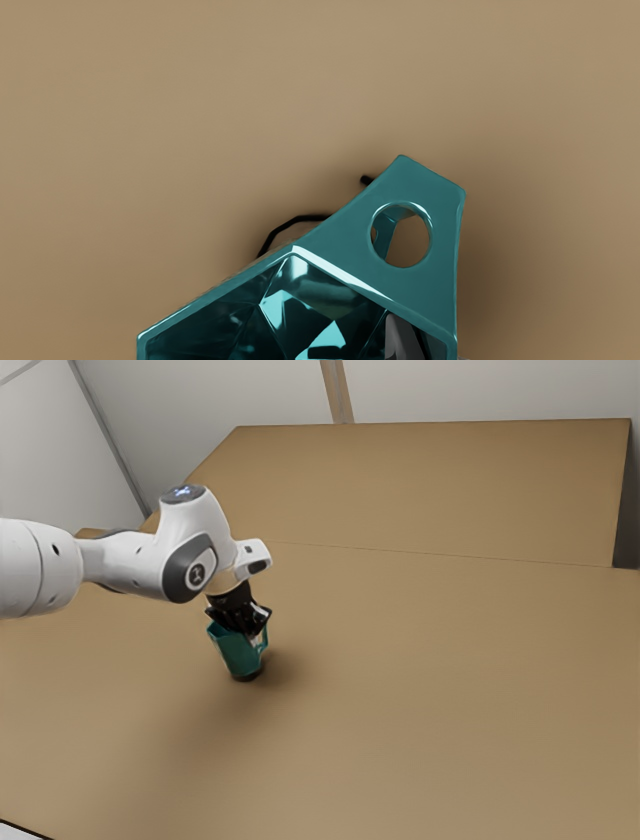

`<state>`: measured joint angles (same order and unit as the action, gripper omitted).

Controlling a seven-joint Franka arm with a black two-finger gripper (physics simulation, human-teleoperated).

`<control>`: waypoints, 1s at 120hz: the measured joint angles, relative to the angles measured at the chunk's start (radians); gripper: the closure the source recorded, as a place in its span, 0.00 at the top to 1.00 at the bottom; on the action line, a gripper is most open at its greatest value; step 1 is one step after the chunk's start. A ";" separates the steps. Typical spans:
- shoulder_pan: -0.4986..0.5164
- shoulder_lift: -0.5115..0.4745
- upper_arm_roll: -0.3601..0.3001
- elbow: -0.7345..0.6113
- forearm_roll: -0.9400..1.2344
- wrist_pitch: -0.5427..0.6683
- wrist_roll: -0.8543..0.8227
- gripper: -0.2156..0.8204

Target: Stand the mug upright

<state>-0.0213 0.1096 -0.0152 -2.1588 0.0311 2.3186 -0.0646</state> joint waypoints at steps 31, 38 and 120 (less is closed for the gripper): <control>0.000 -0.002 0.000 0.007 0.011 0.009 -0.027 0.38; 0.000 -0.009 0.000 0.007 0.013 0.008 -0.031 0.48; -0.050 -0.106 -0.003 0.292 0.049 -0.261 -0.057 0.78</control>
<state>-0.0715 0.0041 -0.0179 -1.8663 0.0801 2.0572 -0.1213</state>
